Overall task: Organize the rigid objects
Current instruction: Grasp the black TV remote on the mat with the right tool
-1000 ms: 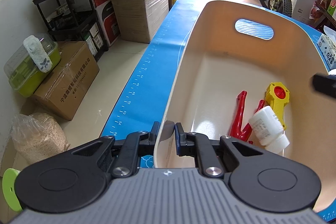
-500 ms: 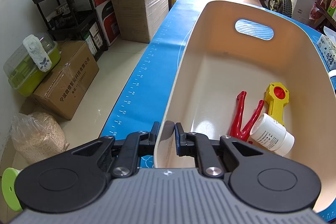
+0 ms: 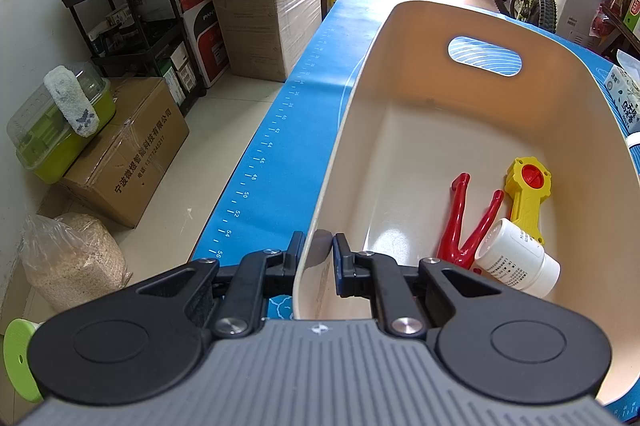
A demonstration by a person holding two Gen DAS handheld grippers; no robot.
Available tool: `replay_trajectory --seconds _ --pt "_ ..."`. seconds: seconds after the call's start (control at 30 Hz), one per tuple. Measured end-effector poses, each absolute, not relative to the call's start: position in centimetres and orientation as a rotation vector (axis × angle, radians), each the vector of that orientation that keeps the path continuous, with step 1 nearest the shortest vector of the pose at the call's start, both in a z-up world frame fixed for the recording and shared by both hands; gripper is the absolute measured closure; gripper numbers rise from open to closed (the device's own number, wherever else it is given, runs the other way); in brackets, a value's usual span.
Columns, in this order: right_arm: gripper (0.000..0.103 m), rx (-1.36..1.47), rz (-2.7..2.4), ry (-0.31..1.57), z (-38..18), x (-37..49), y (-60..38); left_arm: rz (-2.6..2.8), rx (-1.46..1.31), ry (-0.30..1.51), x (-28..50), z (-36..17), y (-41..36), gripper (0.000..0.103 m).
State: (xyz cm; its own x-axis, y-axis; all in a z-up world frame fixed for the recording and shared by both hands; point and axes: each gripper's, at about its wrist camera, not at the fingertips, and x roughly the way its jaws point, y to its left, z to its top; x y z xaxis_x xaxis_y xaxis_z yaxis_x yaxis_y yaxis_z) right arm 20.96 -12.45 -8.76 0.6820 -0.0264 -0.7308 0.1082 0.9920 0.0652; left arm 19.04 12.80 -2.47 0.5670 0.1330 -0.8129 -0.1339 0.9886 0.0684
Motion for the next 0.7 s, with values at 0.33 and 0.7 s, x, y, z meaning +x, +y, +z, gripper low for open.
replay_trajectory --seconds 0.33,0.7 --pt "0.052 0.156 -0.073 0.795 -9.1 20.6 -12.5 0.155 0.000 0.955 19.0 -2.6 12.8 0.087" --pt "0.039 0.119 -0.069 0.780 -9.3 20.4 -11.5 0.154 0.000 0.955 19.0 -2.6 12.8 0.087"
